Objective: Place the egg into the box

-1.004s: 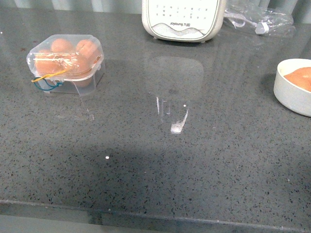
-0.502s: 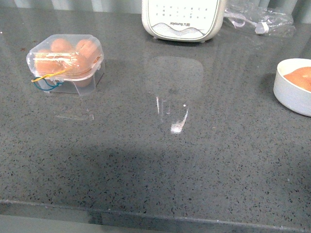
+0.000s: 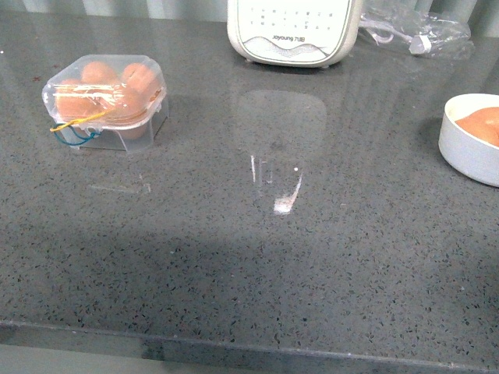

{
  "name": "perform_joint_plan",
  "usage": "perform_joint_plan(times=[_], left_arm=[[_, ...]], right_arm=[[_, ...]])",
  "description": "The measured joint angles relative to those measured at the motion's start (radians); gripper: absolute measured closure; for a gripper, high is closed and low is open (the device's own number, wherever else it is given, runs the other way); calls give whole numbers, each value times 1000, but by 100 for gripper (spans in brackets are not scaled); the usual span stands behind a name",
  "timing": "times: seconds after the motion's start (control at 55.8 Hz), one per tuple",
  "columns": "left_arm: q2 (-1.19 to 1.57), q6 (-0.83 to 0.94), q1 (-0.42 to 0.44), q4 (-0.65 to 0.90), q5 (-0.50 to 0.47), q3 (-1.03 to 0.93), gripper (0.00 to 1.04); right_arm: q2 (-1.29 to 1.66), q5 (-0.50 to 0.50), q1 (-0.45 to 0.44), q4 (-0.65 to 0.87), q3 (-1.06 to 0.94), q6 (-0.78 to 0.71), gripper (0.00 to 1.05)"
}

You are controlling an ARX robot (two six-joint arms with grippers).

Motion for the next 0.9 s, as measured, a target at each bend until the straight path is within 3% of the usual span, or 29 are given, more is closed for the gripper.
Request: perform_joint_plan(times=[0.09, 0.161, 0.233, 0.412, 0.574, 0.735, 0.825, 0.896], left_arm=[[-5, -11, 5, 59, 48, -23, 11], [-38, -36, -11, 243, 85, -112, 23], [-76, -42, -42, 319, 68, -170, 34], [-158, -50, -122, 338, -6, -263, 63], [-246, -58, -203, 336, -87, -350, 100], [-305, -61, -247, 323, -125, -389, 101], [-342, -61, -331, 303, -232, -413, 101], [-369, -61, -359, 293, -240, -427, 101]], right_arm=[[0, 0, 0, 0, 0, 0, 7], [0, 0, 0, 0, 0, 0, 7], [0, 0, 0, 0, 0, 0, 7], [0, 0, 0, 0, 0, 0, 7], [0, 0, 0, 0, 0, 0, 7], [0, 0, 0, 0, 0, 0, 7], [0, 0, 0, 0, 0, 0, 7], [0, 0, 0, 0, 0, 0, 7]])
